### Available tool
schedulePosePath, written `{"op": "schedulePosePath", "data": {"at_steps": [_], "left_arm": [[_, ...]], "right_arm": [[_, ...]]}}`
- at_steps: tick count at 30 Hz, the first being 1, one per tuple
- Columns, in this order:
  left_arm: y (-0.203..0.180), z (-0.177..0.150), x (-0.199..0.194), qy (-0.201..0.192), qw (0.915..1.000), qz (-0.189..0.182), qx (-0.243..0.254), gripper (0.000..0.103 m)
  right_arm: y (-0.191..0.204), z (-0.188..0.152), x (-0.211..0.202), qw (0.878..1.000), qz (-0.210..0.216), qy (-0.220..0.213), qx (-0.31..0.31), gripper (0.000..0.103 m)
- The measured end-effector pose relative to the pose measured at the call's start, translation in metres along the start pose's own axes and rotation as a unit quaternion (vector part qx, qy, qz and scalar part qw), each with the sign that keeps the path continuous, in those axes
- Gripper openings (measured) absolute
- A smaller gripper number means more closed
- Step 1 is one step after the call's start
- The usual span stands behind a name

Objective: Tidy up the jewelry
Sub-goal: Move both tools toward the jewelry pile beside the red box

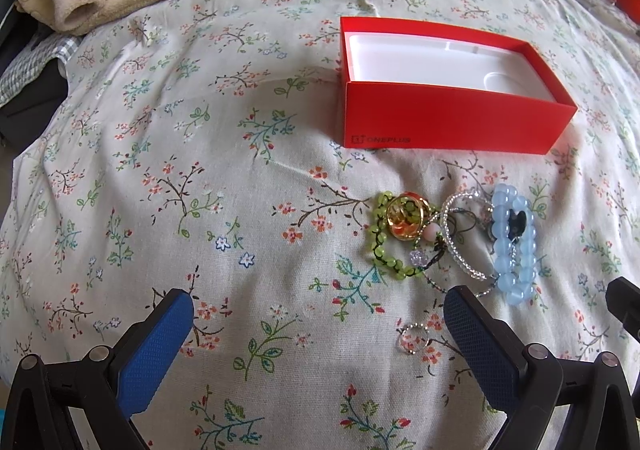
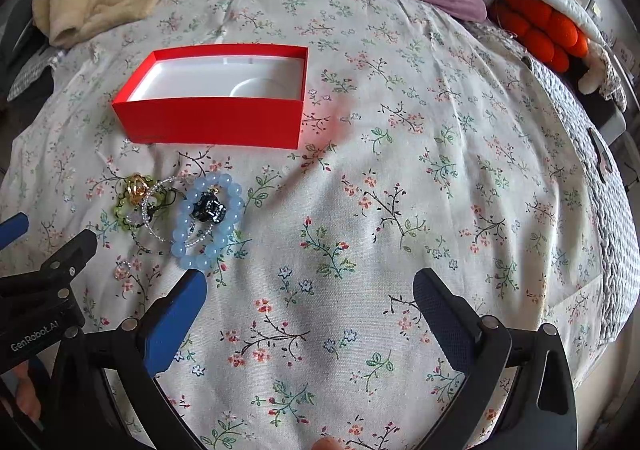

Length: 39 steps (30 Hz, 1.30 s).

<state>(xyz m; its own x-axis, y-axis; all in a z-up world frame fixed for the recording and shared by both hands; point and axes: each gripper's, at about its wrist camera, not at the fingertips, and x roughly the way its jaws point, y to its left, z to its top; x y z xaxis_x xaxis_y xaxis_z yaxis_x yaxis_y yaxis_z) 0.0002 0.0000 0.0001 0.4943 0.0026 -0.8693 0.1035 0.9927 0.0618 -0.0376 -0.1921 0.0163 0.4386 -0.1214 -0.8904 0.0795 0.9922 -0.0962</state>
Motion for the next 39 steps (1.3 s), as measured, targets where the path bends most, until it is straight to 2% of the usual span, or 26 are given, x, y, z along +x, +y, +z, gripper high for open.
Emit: {"op": "schedulePosePath", "data": {"at_steps": [20,25,27,32,34,39], "left_arm": [[0.005,0.003,0.000,-0.002,1.0000,0.004,-0.001,0.103],[0.007,0.008,0.001,0.002,1.0000,-0.006,-0.002,0.103],[0.009,0.011,0.004,0.011,0.9998,-0.019,-0.001,0.103],[0.012,0.019,0.012,0.027,0.9985,-0.047,0.004,0.103],[0.014,0.020,0.014,0.028,0.9967,-0.077,-0.005,0.102],[0.005,0.029,0.020,0.012,0.9866,-0.162,0.014,0.088]], "right_arm": [[-0.005,0.000,0.005,1.000,0.011,0.012,0.006,0.103],[-0.006,0.003,0.007,1.000,0.008,0.015,0.006,0.103],[-0.007,0.005,0.008,1.000,-0.001,0.006,0.005,0.103],[-0.011,0.012,0.011,1.000,0.014,0.010,0.015,0.103],[-0.013,0.016,0.012,1.000,0.020,0.008,0.015,0.103],[-0.014,0.025,0.018,1.000,0.015,0.019,0.001,0.103]]}}
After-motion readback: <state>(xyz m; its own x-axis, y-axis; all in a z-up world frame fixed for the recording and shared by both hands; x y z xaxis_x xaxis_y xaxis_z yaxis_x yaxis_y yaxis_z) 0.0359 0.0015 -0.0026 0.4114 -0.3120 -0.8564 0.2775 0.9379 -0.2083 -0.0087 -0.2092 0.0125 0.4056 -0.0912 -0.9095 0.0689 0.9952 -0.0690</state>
